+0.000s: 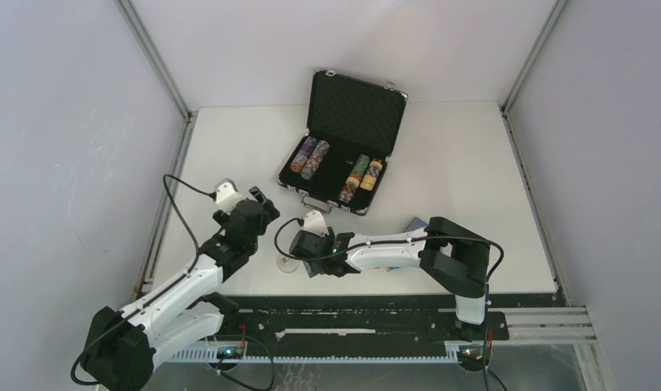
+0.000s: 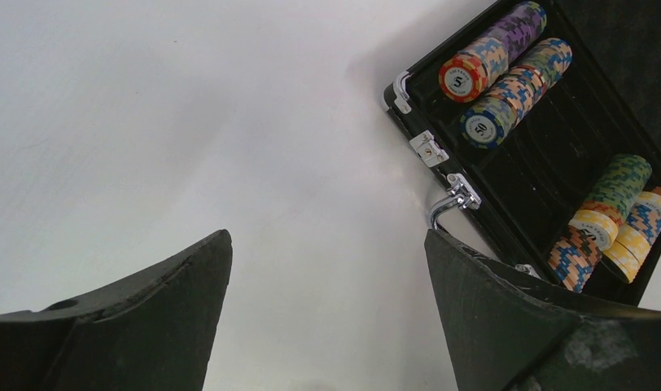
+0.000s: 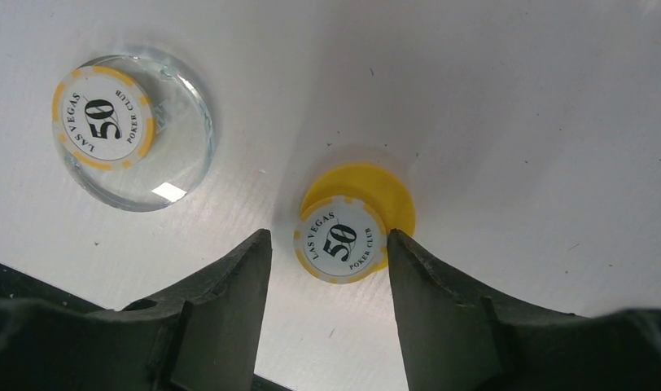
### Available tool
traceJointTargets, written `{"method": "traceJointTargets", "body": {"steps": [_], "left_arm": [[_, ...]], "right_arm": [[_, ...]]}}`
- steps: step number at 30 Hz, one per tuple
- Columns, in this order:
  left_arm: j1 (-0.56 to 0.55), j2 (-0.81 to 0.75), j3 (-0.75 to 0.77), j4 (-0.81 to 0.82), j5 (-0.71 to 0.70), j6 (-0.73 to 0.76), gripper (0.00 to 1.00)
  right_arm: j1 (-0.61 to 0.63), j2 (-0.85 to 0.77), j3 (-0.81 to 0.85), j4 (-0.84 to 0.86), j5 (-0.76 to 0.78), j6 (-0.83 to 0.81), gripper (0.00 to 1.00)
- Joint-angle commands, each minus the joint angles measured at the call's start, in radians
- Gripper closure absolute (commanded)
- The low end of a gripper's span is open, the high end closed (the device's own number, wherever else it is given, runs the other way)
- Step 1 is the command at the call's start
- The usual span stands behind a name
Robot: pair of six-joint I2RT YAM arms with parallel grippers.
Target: Pack up texas hold em set
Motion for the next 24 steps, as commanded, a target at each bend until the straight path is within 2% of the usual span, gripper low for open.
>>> {"method": "traceJointTargets", "body": {"steps": [1, 5, 10, 24], "left_arm": [[-0.004, 0.000, 0.022, 0.010, 0.006, 0.008, 0.07], [-0.005, -0.001, 0.021, 0.011, 0.005, 0.008, 0.07], [-0.004, 0.000, 0.021, 0.010, 0.008, 0.007, 0.07], [-0.005, 0.008, 0.024, 0.012, 0.013, 0.006, 0.07]], "right_arm": [[0.015, 0.002, 0.046, -0.021, 0.025, 0.018, 0.37], [0.016, 0.024, 0.057, -0.053, 0.045, 0.020, 0.34], [0.018, 0.032, 0.057, -0.055, 0.049, 0.017, 0.34], [0.019, 0.047, 0.081, -0.069, 0.066, 0.020, 0.48]]}}
